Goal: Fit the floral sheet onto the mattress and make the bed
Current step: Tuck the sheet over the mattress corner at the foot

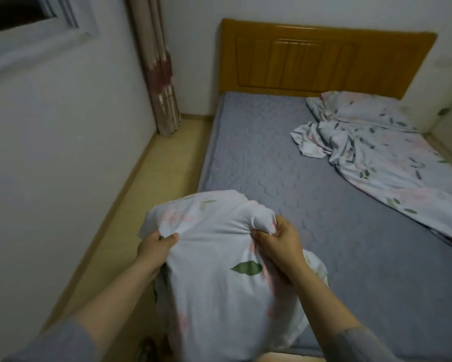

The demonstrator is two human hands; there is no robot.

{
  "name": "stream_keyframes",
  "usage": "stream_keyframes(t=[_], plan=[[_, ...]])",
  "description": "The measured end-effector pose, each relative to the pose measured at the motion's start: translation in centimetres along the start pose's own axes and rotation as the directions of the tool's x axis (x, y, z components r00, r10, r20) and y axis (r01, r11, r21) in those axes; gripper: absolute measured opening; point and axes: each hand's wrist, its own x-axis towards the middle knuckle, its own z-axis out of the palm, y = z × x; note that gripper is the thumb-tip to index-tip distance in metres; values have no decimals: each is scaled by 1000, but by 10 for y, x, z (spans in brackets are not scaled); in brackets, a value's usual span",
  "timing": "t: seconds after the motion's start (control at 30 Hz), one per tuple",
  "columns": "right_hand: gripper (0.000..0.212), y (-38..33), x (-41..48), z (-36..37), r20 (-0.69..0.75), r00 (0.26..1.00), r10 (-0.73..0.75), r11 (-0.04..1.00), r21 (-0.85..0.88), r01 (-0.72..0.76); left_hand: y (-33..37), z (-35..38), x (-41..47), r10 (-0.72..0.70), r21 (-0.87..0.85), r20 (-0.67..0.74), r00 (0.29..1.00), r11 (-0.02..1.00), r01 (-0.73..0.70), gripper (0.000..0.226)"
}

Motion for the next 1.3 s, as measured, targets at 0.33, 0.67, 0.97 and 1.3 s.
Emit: stream_keyframes(t=[0.33, 0.67, 0.97, 1.3], plan=[[47, -30, 0, 55, -267, 944, 194, 980, 17, -196, 33, -18, 115, 42, 147, 329, 943, 985, -95, 36], [51, -28, 7, 50, -399, 855, 331, 941, 69, -333, 67, 26, 138, 54, 166, 480, 876, 974, -151, 36], [57, -24, 60, 60, -487, 772, 409, 906, 111, -409, 102, 72, 207, 56, 220, 564, 824, 951, -216, 35], [37, -41, 176, 87, -597, 617, 513, 805, 85, -587, 186, 134, 332, 172, 373, 683, 710, 753, -542, 5]])
